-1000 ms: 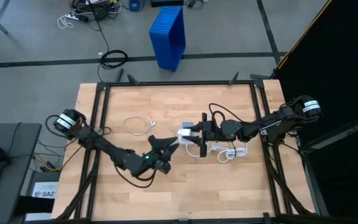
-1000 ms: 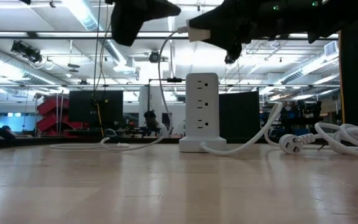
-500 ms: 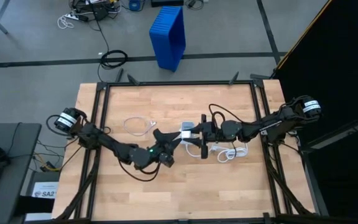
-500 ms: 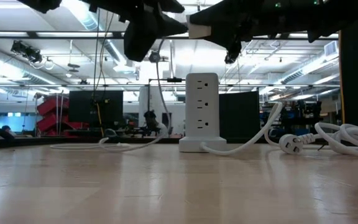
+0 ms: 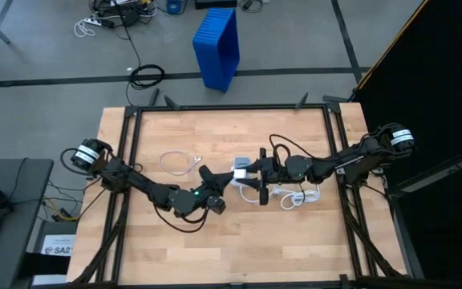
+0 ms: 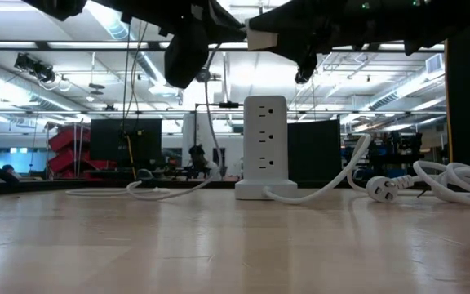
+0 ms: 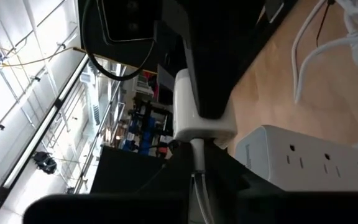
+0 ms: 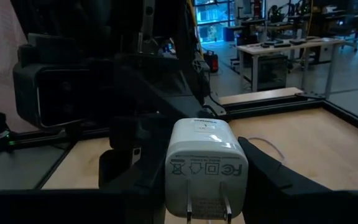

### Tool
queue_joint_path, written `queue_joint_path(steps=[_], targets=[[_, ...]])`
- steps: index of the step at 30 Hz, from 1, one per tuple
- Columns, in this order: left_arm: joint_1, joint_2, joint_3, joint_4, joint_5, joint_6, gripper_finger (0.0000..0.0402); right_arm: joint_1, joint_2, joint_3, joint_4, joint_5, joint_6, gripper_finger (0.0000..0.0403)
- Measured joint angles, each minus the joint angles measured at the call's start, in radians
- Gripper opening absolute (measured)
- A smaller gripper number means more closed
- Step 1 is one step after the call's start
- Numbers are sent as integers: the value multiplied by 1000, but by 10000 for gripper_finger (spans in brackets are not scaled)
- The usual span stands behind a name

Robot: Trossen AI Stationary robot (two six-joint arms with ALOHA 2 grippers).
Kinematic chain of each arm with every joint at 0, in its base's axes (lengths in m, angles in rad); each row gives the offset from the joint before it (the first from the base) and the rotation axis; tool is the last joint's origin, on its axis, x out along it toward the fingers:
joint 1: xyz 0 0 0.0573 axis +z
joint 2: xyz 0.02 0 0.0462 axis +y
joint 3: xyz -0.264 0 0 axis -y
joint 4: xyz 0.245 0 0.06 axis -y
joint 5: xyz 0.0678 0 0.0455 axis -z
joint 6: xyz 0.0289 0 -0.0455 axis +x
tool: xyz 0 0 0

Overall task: Plug in charger
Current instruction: Remove the white charger cable from the white charger adapter

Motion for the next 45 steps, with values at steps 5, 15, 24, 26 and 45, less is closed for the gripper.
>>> queue_joint_path(steps=[5, 15, 24, 26, 45], targets=[[0, 0, 0, -17, -13, 0, 4, 0, 0, 0, -4, 0, -3, 113], [-9, 1, 0, -32, -243, 79, 2, 0, 0, 1, -13, 12, -11, 113], [-16, -96, -11, -266, -90, -139, 1, 6, -9, 0, -44, 19, -13, 113], [-5, -164, -40, -344, -34, -248, 1, 8, -30, 0, -69, 18, -14, 113], [404, -425, -262, -725, 735, -897, 0, 16, -194, -87, -249, 251, -94, 113]])
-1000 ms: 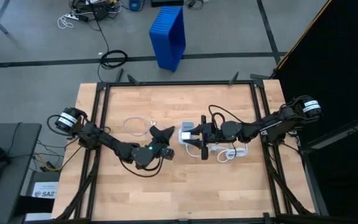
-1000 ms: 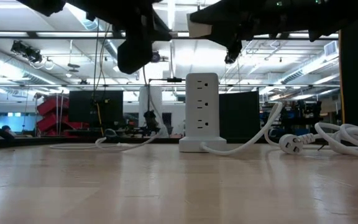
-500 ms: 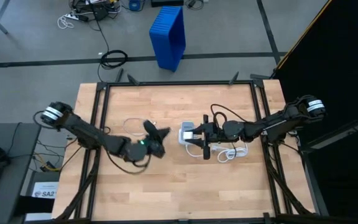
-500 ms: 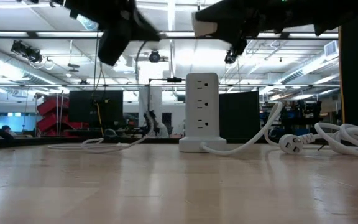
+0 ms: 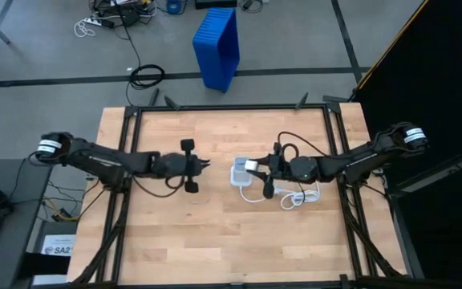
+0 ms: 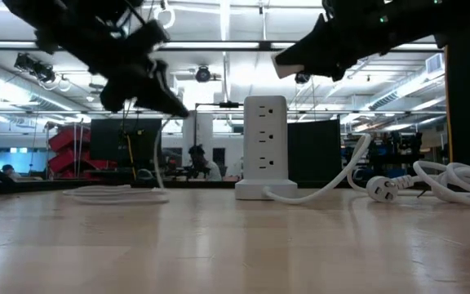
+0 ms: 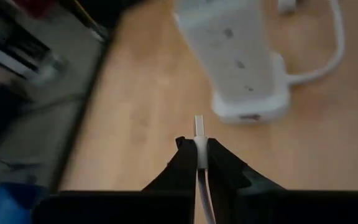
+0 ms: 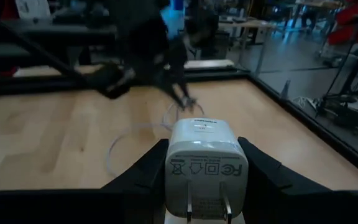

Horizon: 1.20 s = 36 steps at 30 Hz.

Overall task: Plug in charger
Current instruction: Remove the white charger cable from the white charger adapter

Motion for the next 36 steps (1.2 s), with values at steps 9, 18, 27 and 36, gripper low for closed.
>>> queue_joint_path(steps=[9, 18, 27, 36], targets=[[161, 190, 0, 60, 194, -20, 0, -32, -102, -149, 80, 5, 18, 113], [213, 315, 7, 65, 303, -71, 8, -101, -101, -211, 102, 2, 89, 113], [211, 340, 8, 81, 311, -78, 112, -104, -101, -211, 98, -9, 122, 113], [211, 332, 11, 84, 283, -81, 165, -149, -101, -211, -109, -10, 257, 113]])
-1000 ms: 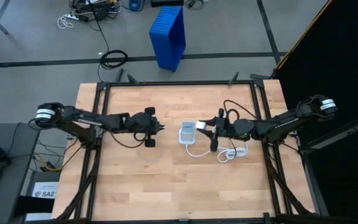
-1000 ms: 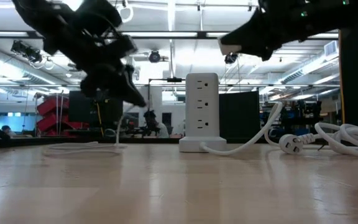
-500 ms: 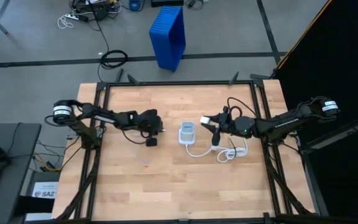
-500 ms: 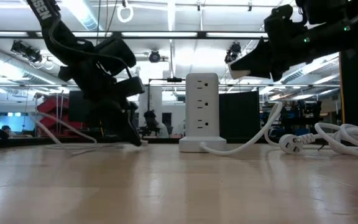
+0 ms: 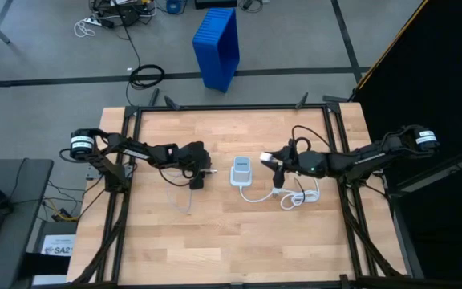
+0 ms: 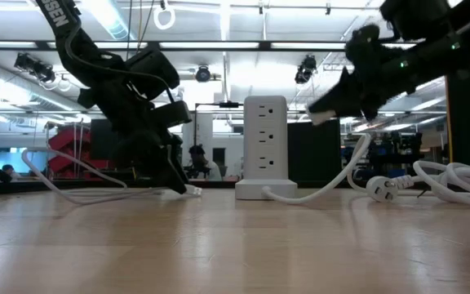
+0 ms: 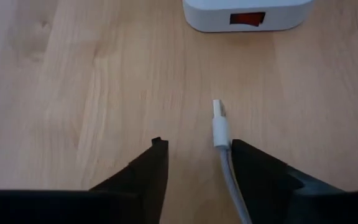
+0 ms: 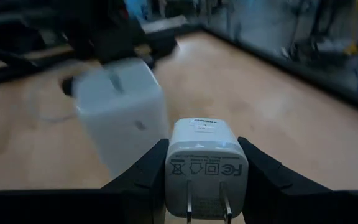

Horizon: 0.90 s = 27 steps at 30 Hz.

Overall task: Plug in charger
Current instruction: Remove the white charger cable from the white charger adapter

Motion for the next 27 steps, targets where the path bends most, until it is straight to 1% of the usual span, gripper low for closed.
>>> queue_joint_path(steps=[3, 5, 10, 15, 18, 24, 27], targets=[[0, 0, 15, -15, -33, 0, 167, -38, 0, 37, -125, -11, 71, 113], [0, 0, 29, -15, -43, 0, 167, -68, 0, 92, -220, -58, 126, 113], [-13, 0, 72, -28, -42, 4, 168, -130, 24, 253, -510, -78, 144, 113], [-15, -2, 111, -78, -41, 10, 168, -240, 134, 380, -815, -148, 190, 113], [-15, -2, 119, -75, -41, 5, 168, -313, 229, 434, -891, -187, 163, 113], [-20, -3, 119, -75, -41, 3, 168, -459, 429, 580, -983, -327, 62, 113], [-27, -3, 119, -73, -41, 3, 168, -504, 506, 655, -1057, -341, 21, 113]])
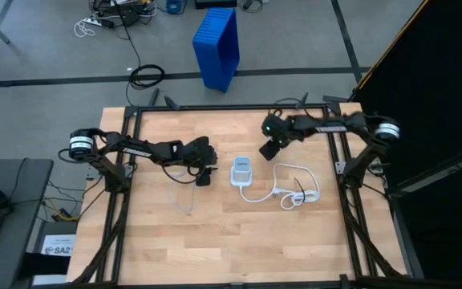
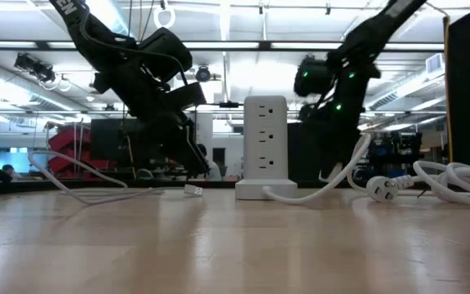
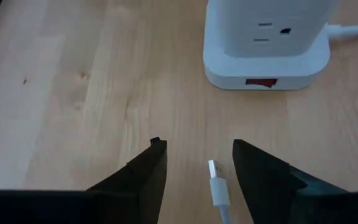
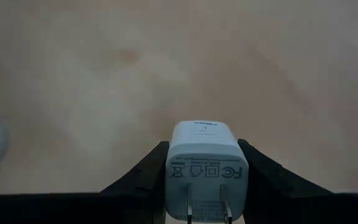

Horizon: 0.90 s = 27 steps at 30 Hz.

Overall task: Plug in charger
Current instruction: Remove the white charger cable from the white charger adapter

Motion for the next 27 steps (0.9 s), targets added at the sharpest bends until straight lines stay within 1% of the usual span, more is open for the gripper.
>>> queue_joint_path(steps=[5, 11, 14, 21, 24, 27], targets=[[-1, 0, 0, -15, 14, -1, 168, -50, 93, 96, -129, -66, -31, 115], [-2, 0, -1, -18, 25, -30, 168, -70, 133, 112, -150, -71, -84, 168], [-8, 0, -1, -17, 38, -34, 168, -71, 132, 112, -141, -33, -102, 185], [-26, -3, 0, -22, 38, -29, 168, -46, 51, 112, -151, -19, -129, 211], [-35, -11, 32, -77, 37, -27, 168, -38, -14, 112, -159, -13, -129, 218], [-42, -42, 96, -211, 11, -67, 168, -29, -99, 112, -174, -11, -122, 220]])
